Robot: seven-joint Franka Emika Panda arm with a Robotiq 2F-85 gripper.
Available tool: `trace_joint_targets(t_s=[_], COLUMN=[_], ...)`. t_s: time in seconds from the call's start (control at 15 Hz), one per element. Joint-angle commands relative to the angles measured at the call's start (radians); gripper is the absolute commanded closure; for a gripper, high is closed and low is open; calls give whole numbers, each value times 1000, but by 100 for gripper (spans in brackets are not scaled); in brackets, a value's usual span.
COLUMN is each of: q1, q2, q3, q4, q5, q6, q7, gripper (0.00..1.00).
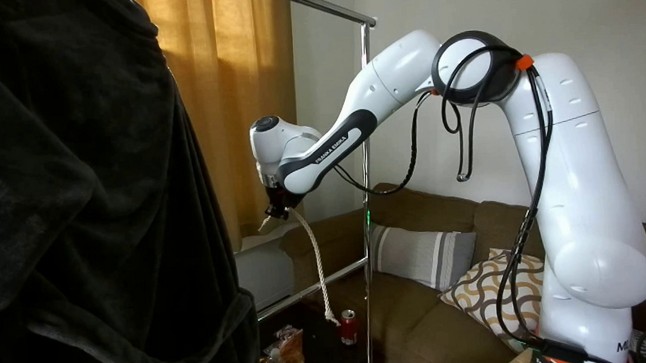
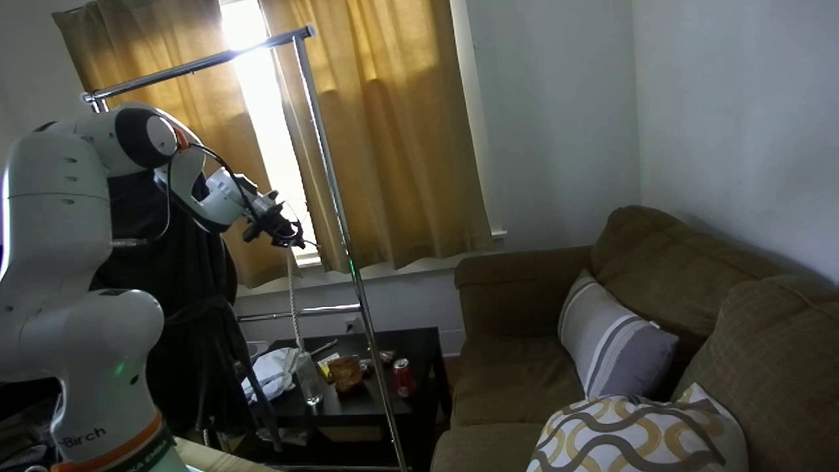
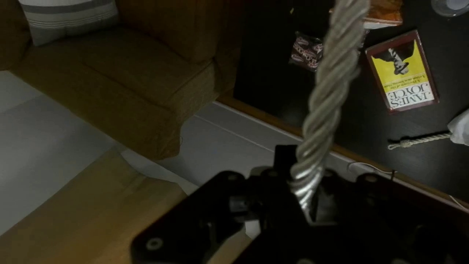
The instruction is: Move the rope to the rail above
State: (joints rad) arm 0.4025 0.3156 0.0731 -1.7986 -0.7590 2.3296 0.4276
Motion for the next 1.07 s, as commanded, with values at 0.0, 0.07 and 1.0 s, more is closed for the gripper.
trace_joint_targets(t_s=[0.0,0.07,1.0], q1=[-19,-16,-32], q2=[1,-11,-385], q3=[23,23,156], q4=[2,2,-54], q5=[-6,-18,-186], q6=[-6,7,-99], q7=[2,11,51], gripper=[93,98,98])
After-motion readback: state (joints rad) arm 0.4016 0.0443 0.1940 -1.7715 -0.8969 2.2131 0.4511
